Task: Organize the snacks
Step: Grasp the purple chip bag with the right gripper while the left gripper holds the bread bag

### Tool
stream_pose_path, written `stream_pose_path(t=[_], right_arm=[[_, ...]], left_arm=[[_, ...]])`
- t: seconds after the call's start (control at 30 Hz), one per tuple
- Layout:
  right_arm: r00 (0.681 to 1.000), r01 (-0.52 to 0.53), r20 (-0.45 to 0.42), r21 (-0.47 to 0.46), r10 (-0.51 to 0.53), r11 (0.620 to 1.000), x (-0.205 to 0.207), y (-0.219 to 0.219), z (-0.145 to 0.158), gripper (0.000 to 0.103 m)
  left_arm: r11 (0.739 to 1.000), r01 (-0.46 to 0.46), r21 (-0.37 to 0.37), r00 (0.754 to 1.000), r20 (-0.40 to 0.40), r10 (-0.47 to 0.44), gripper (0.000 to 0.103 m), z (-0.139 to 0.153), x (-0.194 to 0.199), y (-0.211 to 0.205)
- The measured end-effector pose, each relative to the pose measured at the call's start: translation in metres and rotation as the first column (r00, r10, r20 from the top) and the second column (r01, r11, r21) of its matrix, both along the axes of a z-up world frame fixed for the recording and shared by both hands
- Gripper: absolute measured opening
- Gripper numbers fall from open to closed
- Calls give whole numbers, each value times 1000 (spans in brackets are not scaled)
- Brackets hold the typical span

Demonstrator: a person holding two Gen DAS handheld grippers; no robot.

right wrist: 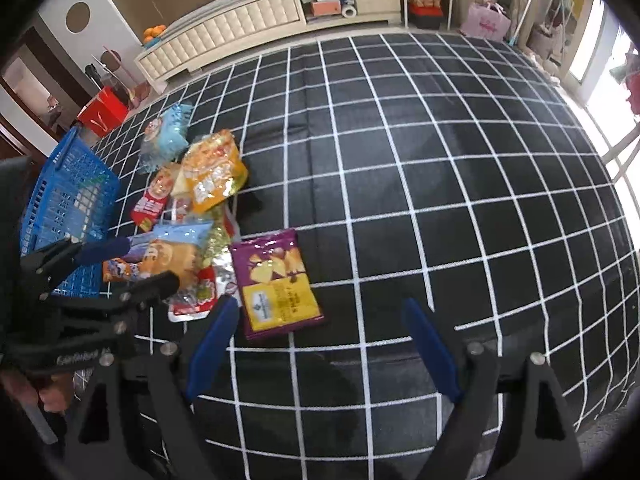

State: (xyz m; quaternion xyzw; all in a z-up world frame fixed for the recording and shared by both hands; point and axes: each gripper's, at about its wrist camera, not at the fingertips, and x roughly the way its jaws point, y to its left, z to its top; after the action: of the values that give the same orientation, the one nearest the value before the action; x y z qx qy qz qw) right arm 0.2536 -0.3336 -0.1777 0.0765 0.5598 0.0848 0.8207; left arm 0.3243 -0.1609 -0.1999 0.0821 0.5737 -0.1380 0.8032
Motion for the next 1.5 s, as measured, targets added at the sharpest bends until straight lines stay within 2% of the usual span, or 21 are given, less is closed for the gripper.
stream_pose_path(t=[0.13,0.33,0.37,0.4,0.5,0.63,0.73,0.83,1.0,1.13,1.3,1.43,1.5], right_arm=[[1000,3,-13,11,-3,1000,2,-5,-7,88],[999,17,-41,11,-17,1000,2,-11,-13,88],[999,21,-45,19,-20,1000,1,-13,-13,88],[999,23,-49,28,-22,999,1,-14,-13,88],[998,15,-54,44,-13,999,3,-15,-13,88],[997,-41,-69,43,44,998,10,-7,-14,88],[993,-73,-83,75,79,995,16,0,-15,88],[991,-96,-89,56,101,994,21,10,-16,88],[982,-145,-115,45,150,988,32,26,-24,88],[972,-174,-154,37,178,984,41,36,-35,88],[966,-214,-152,-22,208,977,44,47,-38,88],[953,-280,-149,-96,264,955,40,59,-40,88],[955,-285,-128,-142,268,948,34,61,-40,81]], left_arm=[[1000,22,22,999,-27,-22,80,-13,9,-5],[997,50,65,999,-9,-50,80,-20,17,-11],[997,49,64,999,-7,-49,77,-19,16,-11],[997,49,60,999,0,-49,67,-18,15,-11],[997,57,49,998,7,-58,53,-15,11,-11],[998,50,46,998,31,-51,52,-9,3,-8],[1000,26,10,997,70,-27,52,8,-7,0],[1000,-5,-6,996,92,6,52,20,-11,13],[999,-28,-42,995,99,32,52,28,-16,26],[999,-27,-41,995,96,31,52,26,-19,31],[998,-23,-56,996,87,28,52,19,-28,35],[998,-28,-62,997,77,33,52,13,-33,35],[997,-31,-69,997,71,36,52,10,-35,35]])
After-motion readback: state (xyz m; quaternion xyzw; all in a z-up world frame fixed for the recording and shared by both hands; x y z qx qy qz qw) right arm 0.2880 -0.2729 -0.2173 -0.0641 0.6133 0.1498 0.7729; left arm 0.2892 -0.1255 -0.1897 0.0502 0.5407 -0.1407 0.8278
